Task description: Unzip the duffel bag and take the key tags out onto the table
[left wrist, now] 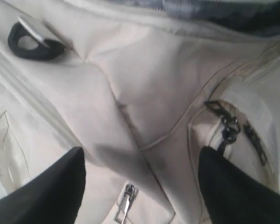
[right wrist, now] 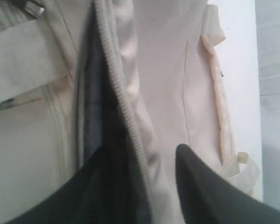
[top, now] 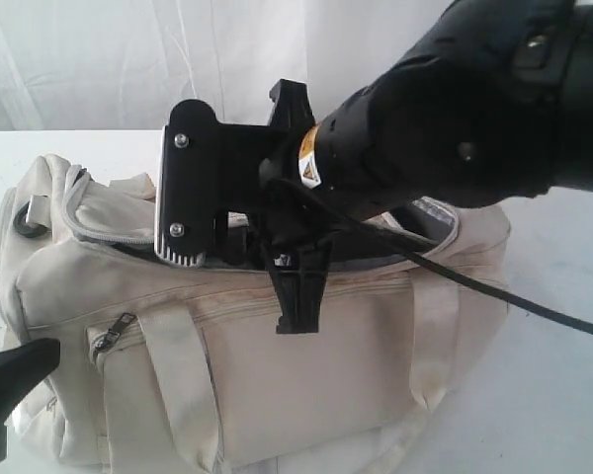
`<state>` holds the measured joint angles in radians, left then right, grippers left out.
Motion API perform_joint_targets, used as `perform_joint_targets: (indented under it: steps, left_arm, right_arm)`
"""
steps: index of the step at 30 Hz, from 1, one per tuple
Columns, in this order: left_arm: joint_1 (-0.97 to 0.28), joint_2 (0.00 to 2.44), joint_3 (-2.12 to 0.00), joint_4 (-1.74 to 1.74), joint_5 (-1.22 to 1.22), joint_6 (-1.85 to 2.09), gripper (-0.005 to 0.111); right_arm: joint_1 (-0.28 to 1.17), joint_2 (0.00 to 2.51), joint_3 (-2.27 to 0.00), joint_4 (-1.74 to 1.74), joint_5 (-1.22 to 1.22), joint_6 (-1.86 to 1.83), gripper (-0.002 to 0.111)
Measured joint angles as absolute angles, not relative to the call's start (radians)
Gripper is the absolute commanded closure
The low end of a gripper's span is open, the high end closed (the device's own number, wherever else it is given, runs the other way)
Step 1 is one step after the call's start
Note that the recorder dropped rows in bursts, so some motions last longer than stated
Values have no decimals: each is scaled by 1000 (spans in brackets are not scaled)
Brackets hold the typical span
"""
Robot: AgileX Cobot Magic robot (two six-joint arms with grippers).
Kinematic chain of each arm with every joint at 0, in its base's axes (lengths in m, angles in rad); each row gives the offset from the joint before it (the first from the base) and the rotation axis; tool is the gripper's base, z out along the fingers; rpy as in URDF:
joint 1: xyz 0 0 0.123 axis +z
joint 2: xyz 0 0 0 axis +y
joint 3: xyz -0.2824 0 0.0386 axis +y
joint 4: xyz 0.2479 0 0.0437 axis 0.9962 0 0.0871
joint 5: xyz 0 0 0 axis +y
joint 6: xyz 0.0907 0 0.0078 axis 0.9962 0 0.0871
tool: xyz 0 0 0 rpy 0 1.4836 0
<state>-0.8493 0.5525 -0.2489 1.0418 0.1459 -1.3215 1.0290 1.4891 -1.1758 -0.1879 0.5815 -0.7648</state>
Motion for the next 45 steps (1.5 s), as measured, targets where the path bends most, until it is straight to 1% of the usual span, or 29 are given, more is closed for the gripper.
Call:
perform_joint_targets:
  steps: [1,2,3,9,14,16,20,25,29,33,35,36,38,40,42,43,45]
  left_arm:
    - [-849,552,-238,1040,146,-1321,36]
    - [-849,552,-229,1037,146,-1321,36]
    - [-849,552,-221,1035,146,-1321,36]
    - [-849,552,-212,1018,146,-1321,36]
    - [-849,552,-212,1017,142,-1321,36]
    - [-849,552,-212,1017,137,-1321,36]
    - [-849,552,-212,1017,127,-1321,36]
    - [-849,552,-212,1017,120,-1321,36]
    - [-849,552,-212,1017,110,-1321,36]
    - [-849,552,-212,1017,106,-1321,36]
    - [-849,552,-212,1017,106,-1321,36]
    - [-849,552,-212,1017,106,-1321,36]
    - [-849,552,-212,1017,104,-1321,36]
    - [-849,552,-212,1017,104,-1321,36]
    - [-849,552,-212,1017,97,-1321,36]
    - [-849,552,-212,1017,89,-1321,36]
    - [-849,552,-212,1017,63,-1313,36]
  right_arm:
    - [1029,1502,-1176,-228,563,-747,100]
    - [1029,1514,-1176,-274,545,-716,106]
    - [1029,1523,-1176,-317,535,-681,108]
    - [995,1559,-1180,-706,444,-282,108]
    - [877,1602,-1263,-891,144,48,108]
    - [826,1654,-1319,-912,58,147,108]
    - [747,1811,-1433,-925,26,372,108]
    - [708,1970,-1536,-925,-72,685,108]
    - [691,2072,-1636,-854,-137,949,108]
    - [659,2120,-1683,-722,-145,1073,107]
    - [640,2124,-1689,-657,-145,1093,102]
    - [633,2124,-1691,-641,-145,1097,96]
    - [618,2124,-1695,-621,-137,1112,79]
    - [609,2124,-1695,-608,-120,1127,60]
    - [602,2124,-1695,-606,-109,1136,46]
    - [600,2124,-1695,-606,-107,1136,41]
    - [598,2124,-1699,-606,-105,1119,39]
